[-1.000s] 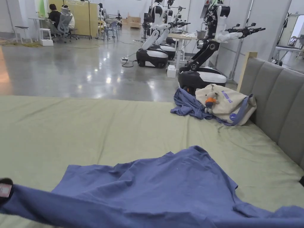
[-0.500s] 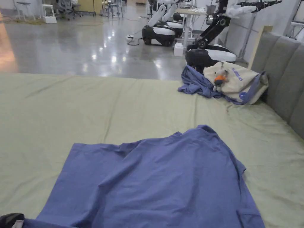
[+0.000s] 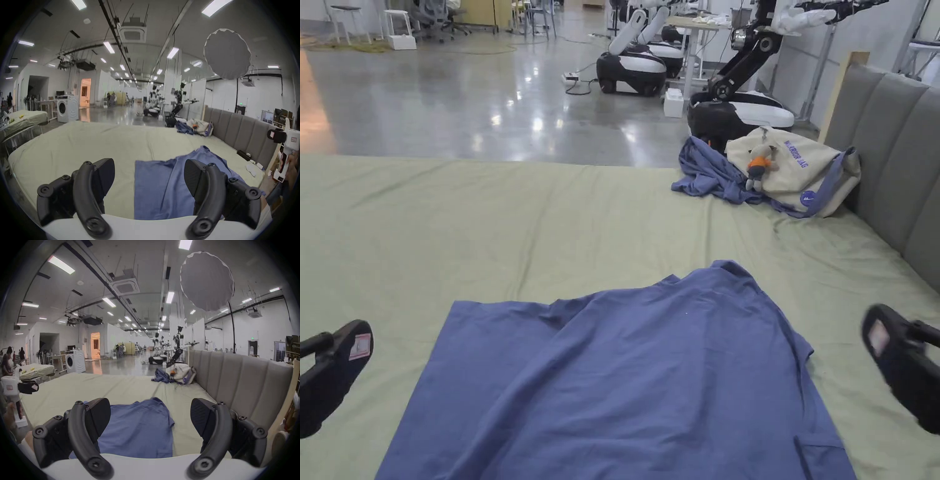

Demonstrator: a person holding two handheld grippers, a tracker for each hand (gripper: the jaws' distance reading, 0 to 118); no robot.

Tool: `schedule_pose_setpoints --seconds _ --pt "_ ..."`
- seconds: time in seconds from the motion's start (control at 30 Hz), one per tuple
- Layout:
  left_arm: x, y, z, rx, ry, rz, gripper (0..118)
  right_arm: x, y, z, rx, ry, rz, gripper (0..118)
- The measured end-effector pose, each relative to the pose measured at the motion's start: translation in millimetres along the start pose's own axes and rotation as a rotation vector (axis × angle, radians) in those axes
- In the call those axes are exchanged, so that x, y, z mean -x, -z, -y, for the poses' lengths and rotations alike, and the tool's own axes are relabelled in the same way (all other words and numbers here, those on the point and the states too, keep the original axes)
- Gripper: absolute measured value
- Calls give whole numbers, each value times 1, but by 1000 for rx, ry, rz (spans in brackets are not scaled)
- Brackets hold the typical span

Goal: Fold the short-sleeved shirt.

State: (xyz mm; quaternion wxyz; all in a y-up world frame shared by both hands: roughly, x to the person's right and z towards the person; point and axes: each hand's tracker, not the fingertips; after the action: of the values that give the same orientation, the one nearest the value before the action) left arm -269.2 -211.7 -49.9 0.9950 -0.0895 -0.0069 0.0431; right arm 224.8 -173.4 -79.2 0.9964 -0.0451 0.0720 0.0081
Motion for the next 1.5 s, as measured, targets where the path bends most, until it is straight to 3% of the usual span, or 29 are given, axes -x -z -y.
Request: schedule_pose_setpoints --seconds 0.03,0.07,0.1,0.13,0.17,0.2,0.27,0.3,0.4,0.5,0.53,0.57,0.6,0.63,0.67,0.7,0.73,0.9,1.1,1.3,1.5 --pt "-2 1 3 5 -4 -3 81 4 3 4 18 4 0 105" --pt "-5 1 6 22 -6 -23 48 9 5 11 36 12 -14 100" --pt "-7 -2 12 28 -9 -35 2 13 3 22 41 33 -53 83" --pt "-10 -6 19 26 -3 -32 0 10 1 39 47 58 -60 31" --pt "-11 -9 24 24 1 -31 0 12 -1 49 47 67 -51 3" --pt "-13 -10 29 30 25 -44 0 16 -3 60 64 86 23 2" --pt "-13 -12 32 74 38 -11 0 13 -4 73 120 124 -67 2" --pt "-12 -13 33 75 18 7 0 14 -4 78 144 144 -66 2" --pt "-9 -11 33 90 2 4 0 18 -6 80 141 74 -52 2" --pt "-4 -3 30 93 -13 12 0 16 -7 79 129 73 -69 2" --pt "-1 5 27 89 -6 26 14 19 -6 74 127 77 -77 2" --pt "0 15 22 91 0 34 38 20 -5 73 126 77 -76 2" --pt "3 33 15 113 18 60 38 19 -2 72 129 74 -84 2" --pt "8 52 11 156 38 99 55 19 -1 73 130 70 -90 2" --pt "11 70 6 180 49 121 55 21 1 69 134 68 -96 2" --pt "15 99 0 238 51 141 72 21 3 69 136 71 -102 2" --pt "18 123 -2 292 67 160 114 21 4 69 141 73 -114 2" --pt "46 268 1 398 235 198 117 24 12 67 164 48 -139 2" --pt "69 380 33 623 252 168 117 19 28 66 203 43 -147 2" --pt "76 403 62 706 162 170 117 12 42 71 234 37 -126 2" --pt "62 406 71 709 193 191 117 9 47 80 271 33 -114 2"
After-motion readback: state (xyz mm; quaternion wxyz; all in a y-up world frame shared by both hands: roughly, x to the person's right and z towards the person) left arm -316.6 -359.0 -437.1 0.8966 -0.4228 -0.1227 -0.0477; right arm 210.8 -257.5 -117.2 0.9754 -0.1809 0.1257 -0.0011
